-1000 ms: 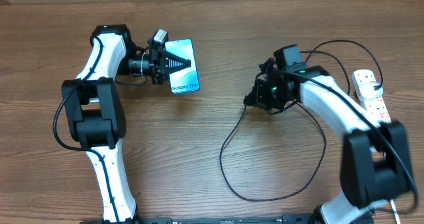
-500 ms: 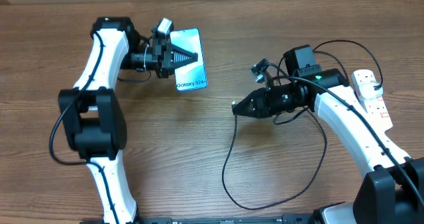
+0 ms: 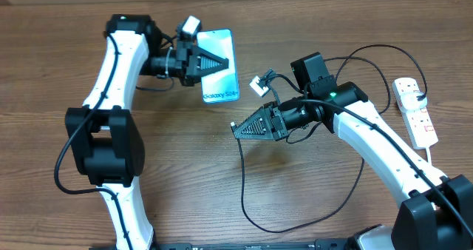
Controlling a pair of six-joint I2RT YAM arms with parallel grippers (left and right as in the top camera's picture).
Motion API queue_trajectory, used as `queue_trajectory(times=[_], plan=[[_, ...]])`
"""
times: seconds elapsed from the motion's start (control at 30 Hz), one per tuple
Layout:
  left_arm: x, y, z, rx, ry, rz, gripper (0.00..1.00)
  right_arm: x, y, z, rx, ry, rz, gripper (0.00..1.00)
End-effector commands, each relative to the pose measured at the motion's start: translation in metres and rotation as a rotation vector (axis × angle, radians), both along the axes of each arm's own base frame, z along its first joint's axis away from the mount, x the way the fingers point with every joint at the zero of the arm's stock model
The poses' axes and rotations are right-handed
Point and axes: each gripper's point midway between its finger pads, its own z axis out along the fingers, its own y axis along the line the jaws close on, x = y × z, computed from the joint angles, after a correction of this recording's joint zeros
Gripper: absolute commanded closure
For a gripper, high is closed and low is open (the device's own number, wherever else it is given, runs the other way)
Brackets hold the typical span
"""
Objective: Plug charger to phone and switch on socket
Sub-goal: 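Move the plug with the right gripper toward the phone's bottom edge, then align the plug with the phone's bottom port using the right gripper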
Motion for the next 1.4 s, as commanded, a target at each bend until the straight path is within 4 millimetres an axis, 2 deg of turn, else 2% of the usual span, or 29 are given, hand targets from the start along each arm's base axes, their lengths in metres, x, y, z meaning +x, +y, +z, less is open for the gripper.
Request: queue_trajectory(times=[0.0,0.1,0.27,0.77,0.97,1.37], plan=[[-0.006,-0.009,0.021,-0.046,-0.019,-0.008,0.96,-0.001,0.001,0.012,0.039,0.051,0.008,0.96],[-0.007,-0.012,0.021,-0.046,-0.019,-0.017,0.96,0.004,0.003,0.015,0.040,0.056,-0.003,0.96],[-0.008,-0.013,0.021,-0.044,-0.004,-0.018,0.96,0.018,0.006,0.008,-0.029,0.091,-0.077,0.96],[-0.008,-0.013,0.021,-0.044,0.007,-0.018,0.96,0.027,0.009,0.014,-0.018,0.092,-0.101,0.96],[-0.008,-0.013,0.021,-0.042,0.023,-0.017,0.96,0.036,0.009,0.005,-0.082,0.146,-0.172,0.96],[-0.007,-0.013,0.021,-0.042,0.020,-0.017,0.96,0.035,0.009,0.007,-0.072,0.145,-0.163,0.96]])
